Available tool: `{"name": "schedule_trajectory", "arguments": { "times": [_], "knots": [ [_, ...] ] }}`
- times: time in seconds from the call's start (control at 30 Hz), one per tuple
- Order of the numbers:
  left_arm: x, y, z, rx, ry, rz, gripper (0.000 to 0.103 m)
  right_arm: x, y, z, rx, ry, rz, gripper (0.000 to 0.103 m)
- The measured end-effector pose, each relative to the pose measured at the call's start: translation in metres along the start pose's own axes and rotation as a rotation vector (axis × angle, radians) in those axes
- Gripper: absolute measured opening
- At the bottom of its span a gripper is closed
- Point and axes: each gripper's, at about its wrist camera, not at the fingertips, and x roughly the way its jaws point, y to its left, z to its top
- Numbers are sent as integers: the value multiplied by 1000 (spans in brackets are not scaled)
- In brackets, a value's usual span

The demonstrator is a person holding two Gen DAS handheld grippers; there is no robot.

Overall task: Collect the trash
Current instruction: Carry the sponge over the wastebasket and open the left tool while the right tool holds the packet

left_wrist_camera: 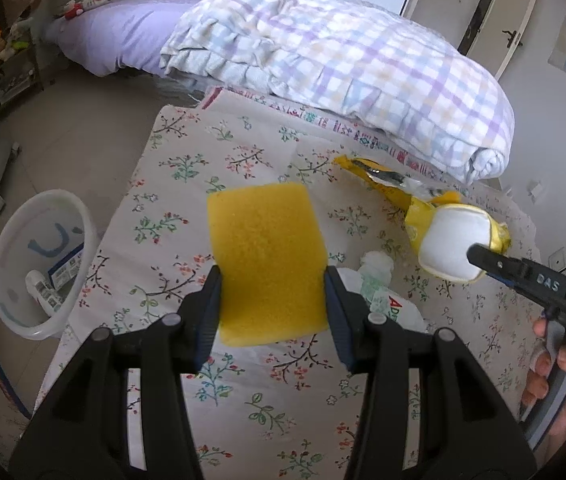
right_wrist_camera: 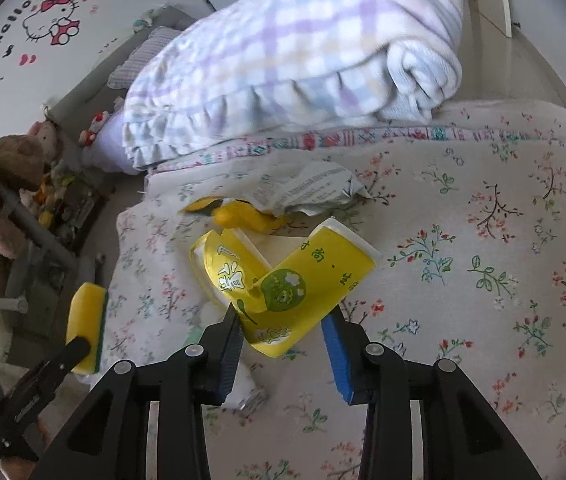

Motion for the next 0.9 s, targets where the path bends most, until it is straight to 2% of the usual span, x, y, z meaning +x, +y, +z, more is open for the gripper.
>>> {"name": "schedule_trajectory", "arguments": {
  "times": [0.43, 0.9],
  "knots": [
    [-19, 15, 1, -14, -34, -3, 50, -49, 40, -22, -101, -23, 45, 39],
    [-39, 50, -1, -49, -63, 15, 50, -67, 76, -37, -151, -45, 116, 39]
  ]
}}
